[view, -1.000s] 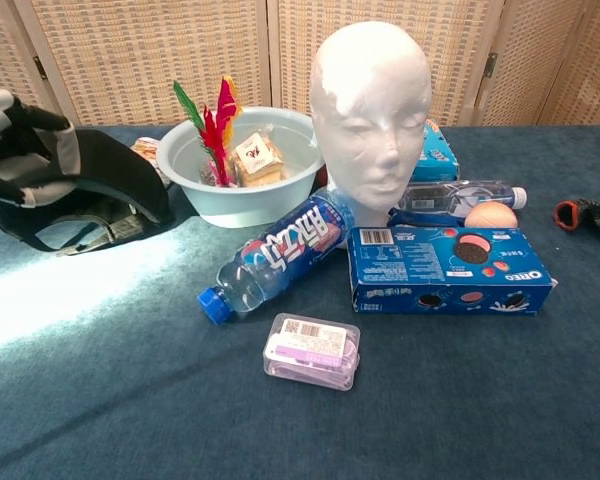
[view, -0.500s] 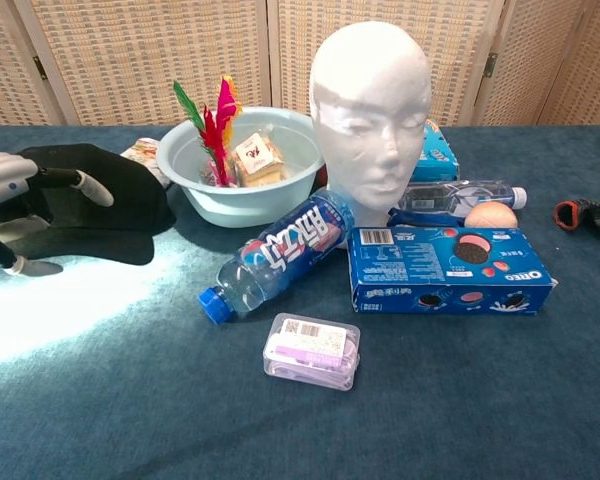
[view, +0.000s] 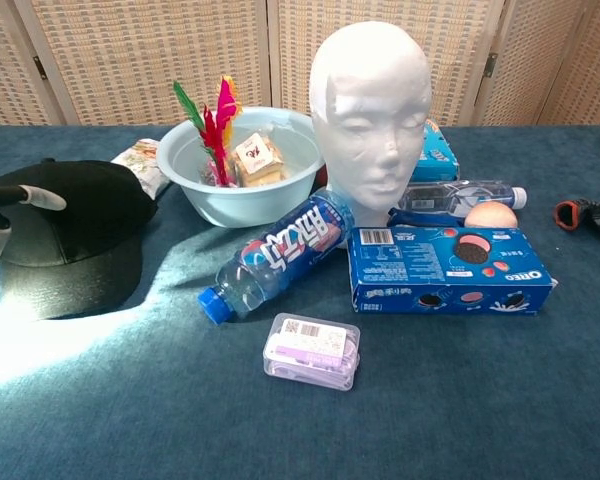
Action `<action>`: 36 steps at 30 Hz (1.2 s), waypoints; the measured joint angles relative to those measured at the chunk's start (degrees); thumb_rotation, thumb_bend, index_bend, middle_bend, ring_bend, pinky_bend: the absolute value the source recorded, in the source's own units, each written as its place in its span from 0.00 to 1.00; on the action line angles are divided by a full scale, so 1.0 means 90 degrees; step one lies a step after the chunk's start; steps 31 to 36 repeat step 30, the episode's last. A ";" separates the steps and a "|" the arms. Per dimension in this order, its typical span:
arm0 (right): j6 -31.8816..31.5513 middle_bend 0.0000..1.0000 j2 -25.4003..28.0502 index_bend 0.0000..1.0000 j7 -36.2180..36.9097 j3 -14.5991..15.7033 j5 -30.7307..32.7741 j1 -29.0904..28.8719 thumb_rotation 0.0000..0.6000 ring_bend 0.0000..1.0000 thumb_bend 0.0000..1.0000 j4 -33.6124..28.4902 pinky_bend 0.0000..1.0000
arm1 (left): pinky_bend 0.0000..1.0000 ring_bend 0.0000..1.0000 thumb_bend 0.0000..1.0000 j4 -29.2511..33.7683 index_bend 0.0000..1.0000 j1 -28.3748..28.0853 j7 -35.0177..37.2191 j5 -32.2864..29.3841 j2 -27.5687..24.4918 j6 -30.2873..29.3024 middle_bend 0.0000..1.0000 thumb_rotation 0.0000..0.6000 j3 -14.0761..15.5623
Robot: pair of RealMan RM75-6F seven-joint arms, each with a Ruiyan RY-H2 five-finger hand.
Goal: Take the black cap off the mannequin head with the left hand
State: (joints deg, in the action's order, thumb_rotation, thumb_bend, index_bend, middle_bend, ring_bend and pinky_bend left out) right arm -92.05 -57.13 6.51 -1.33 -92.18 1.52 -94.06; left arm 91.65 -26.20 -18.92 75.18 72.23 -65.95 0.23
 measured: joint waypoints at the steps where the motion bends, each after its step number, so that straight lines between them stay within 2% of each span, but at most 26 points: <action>1: 0.0013 0.36 0.0000 0.25 0.0004 0.0001 0.0008 -0.0002 1.00 0.27 0.02 0.0004 0.27 | 1.00 0.60 0.00 0.0036 0.00 0.0044 0.0004 -0.0012 -0.0016 -0.0080 0.50 1.00 -0.0015; 4: 0.0072 0.36 -0.0001 0.25 0.0015 0.0010 0.0043 -0.0013 1.00 0.27 0.02 0.0020 0.27 | 0.99 0.59 0.00 0.0157 0.02 0.0226 0.0073 -0.0023 -0.0071 -0.0404 0.49 1.00 -0.0059; 7: 0.0139 0.36 0.0004 0.25 0.0015 0.0017 0.0076 -0.0030 1.00 0.27 0.02 0.0026 0.27 | 0.97 0.58 0.00 0.0290 0.15 0.0450 0.0230 0.0006 -0.0149 -0.0756 0.48 1.00 -0.0087; 10: 0.0206 0.36 -0.0008 0.25 0.0010 0.0023 0.0099 -0.0054 1.00 0.27 0.02 0.0034 0.27 | 0.93 0.57 0.00 0.0367 0.22 0.0675 0.0488 0.0099 -0.0210 -0.1108 0.48 1.00 -0.0107; 14: 0.0347 0.36 -0.0037 0.26 0.0001 0.0043 0.0138 -0.0097 1.00 0.27 0.02 0.0042 0.27 | 0.85 0.52 0.00 0.0343 0.22 0.1018 0.0746 0.0231 -0.0248 -0.1586 0.46 1.00 -0.0121; 19: 0.0492 0.36 -0.0103 0.26 -0.0066 0.0057 0.0137 -0.0189 1.00 0.25 0.01 0.0054 0.27 | 0.65 0.37 0.00 0.0354 0.19 0.1350 0.0797 0.0261 -0.0341 -0.1882 0.35 1.00 -0.0095; 22: 0.0528 0.35 -0.0122 0.27 -0.0084 0.0064 0.0081 -0.0231 1.00 0.25 0.02 0.0058 0.27 | 0.57 0.33 0.00 0.0413 0.18 0.1521 0.0809 0.0286 -0.0404 -0.2062 0.32 1.00 -0.0074; 29: 0.0707 0.35 -0.0147 0.27 -0.0095 0.0070 0.0018 -0.0383 1.00 0.25 0.02 0.0029 0.27 | 0.54 0.32 0.00 0.0547 0.17 0.1878 0.0976 0.0602 -0.0503 -0.2420 0.31 1.00 0.0045; 36: 0.0717 0.35 -0.0154 0.27 -0.0096 0.0071 -0.0012 -0.0401 1.00 0.25 0.02 0.0029 0.27 | 0.54 0.32 0.00 0.0549 0.17 0.1904 0.0994 0.0654 -0.0503 -0.2457 0.31 1.00 0.0057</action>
